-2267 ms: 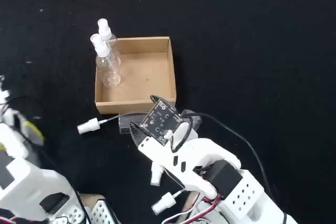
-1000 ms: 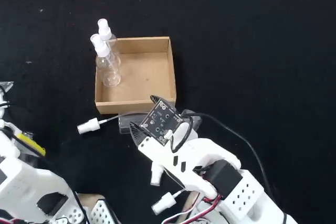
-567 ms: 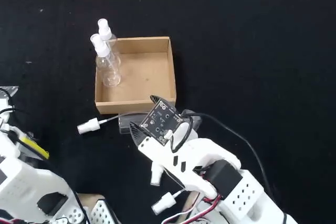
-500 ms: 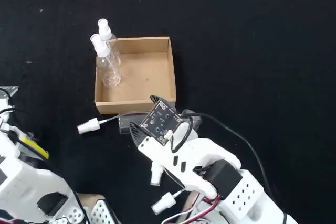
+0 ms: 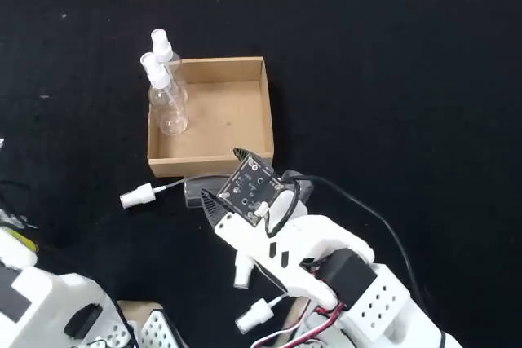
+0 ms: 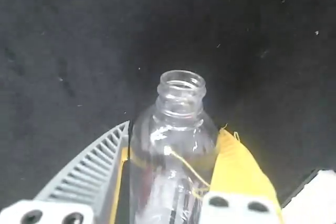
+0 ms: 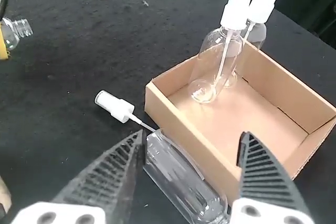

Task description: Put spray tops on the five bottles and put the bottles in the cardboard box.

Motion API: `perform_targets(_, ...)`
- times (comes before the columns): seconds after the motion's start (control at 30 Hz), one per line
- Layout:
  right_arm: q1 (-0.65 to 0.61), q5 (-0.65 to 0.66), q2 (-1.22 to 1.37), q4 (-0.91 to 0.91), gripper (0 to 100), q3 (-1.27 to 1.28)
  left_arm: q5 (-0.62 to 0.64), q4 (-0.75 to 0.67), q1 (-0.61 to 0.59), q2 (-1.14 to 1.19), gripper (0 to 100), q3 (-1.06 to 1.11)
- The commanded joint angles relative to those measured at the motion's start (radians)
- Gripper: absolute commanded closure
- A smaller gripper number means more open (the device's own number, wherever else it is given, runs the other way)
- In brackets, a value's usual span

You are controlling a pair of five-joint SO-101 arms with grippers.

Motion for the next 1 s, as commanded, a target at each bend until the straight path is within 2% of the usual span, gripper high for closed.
perform_targets(0.0,0.066,0.011,-0.021,0.117,74.0,-0.097,0.018,-0.005,-0.019,-0.057,97,-0.05)
perform_targets(0.07,0.104,0.095,-0.01,0.253,74.0,-0.193,0.092,-0.005,-0.015,-0.063,97,-0.048)
perform_targets(0.2,0.126,0.367,-0.012,0.551,74.0,-0.291,0.172,-0.034,0.01,-0.098,97,-0.024)
perform_targets(0.33,0.121,0.532,-0.018,0.686,74.0,-0.259,0.325,-0.132,0.041,-0.144,97,0.064)
perform_targets(0.4,0.101,0.574,-0.012,0.694,74.0,-0.229,0.405,-0.141,0.064,-0.157,97,0.088)
perform_targets(0.5,0.003,0.588,-0.01,0.697,74.0,-0.174,0.511,-0.146,0.07,-0.15,97,0.096)
perform_targets(0.63,-0.1,0.586,-0.001,0.646,74.0,-0.124,0.597,-0.138,0.064,-0.117,97,0.059)
perform_targets(0.8,-0.187,0.603,0.13,0.574,73.9,-0.05,0.632,-0.081,0.058,-0.057,97,-0.018)
perform_targets(0.97,-0.21,0.743,0.245,0.474,73.7,0.018,0.629,0.061,0.001,0.029,97,-0.179)
